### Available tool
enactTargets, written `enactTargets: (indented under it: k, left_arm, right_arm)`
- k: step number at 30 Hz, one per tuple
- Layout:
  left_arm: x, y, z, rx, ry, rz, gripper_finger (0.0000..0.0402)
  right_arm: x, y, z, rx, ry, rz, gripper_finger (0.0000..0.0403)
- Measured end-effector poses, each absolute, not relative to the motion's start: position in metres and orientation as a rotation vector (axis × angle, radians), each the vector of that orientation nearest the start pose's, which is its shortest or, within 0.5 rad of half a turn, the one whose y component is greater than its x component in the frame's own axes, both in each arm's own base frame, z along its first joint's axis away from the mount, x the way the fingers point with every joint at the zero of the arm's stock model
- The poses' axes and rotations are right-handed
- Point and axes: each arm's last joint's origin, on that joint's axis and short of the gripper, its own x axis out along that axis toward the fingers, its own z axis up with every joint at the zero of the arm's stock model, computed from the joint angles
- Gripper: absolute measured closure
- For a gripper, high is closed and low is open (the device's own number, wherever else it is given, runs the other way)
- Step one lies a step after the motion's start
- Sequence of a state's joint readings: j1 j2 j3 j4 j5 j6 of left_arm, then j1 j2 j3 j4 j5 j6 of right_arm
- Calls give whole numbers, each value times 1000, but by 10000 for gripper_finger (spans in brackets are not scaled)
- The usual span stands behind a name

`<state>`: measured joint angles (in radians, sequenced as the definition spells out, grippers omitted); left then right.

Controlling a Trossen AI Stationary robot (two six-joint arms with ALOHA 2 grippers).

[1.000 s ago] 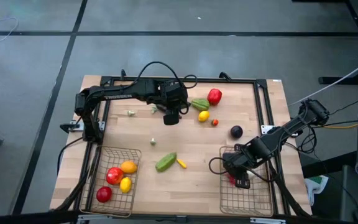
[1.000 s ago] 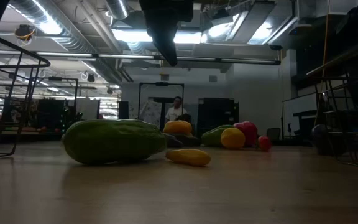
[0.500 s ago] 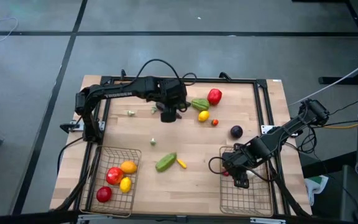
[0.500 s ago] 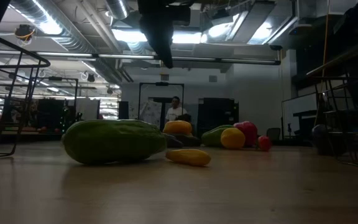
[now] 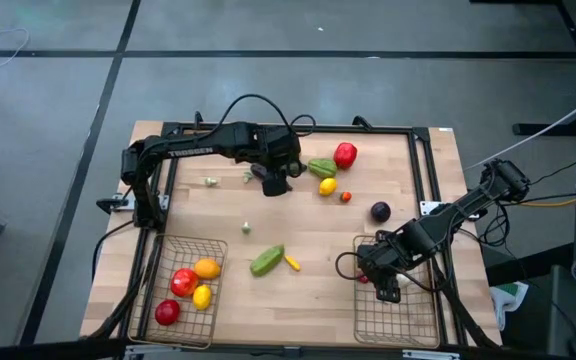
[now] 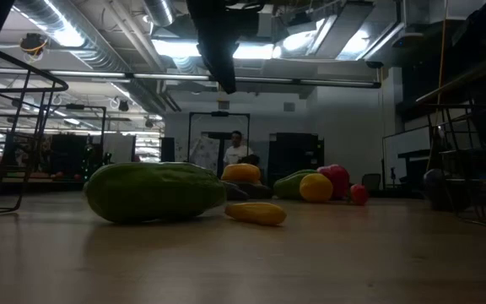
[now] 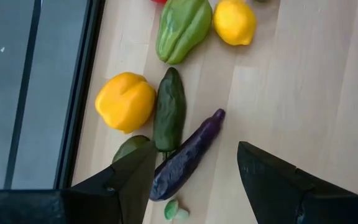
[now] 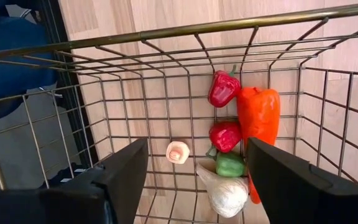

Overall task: Sort produce into baskets
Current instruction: Put the purple eggplant into the right wire basket

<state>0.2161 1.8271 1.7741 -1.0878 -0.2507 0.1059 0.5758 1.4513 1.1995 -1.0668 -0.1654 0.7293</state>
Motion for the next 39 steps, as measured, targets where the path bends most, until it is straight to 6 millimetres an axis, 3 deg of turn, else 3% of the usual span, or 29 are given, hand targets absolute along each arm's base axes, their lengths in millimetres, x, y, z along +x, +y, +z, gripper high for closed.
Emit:
enactTargets:
  k: [12,17,22,31,39]
  left_arm:
    - [364,88,318,134,1178,338,178]
    - [368,92,311,191,1214,247,178]
    - [379,98,287,248,1284,131,178]
    - [398,107,223,401,1502,-90,178]
    - [408,112,184,460,1609,-105,178]
  right_arm:
    - [220,148,270,322,1455,120,134]
    - [222,150,270,322,1418,123,134]
    - [225,150,271,307,1369,104,134]
    - [227,150,271,298,1340,89,134]
    - [227,149,271,289,1331,75,134]
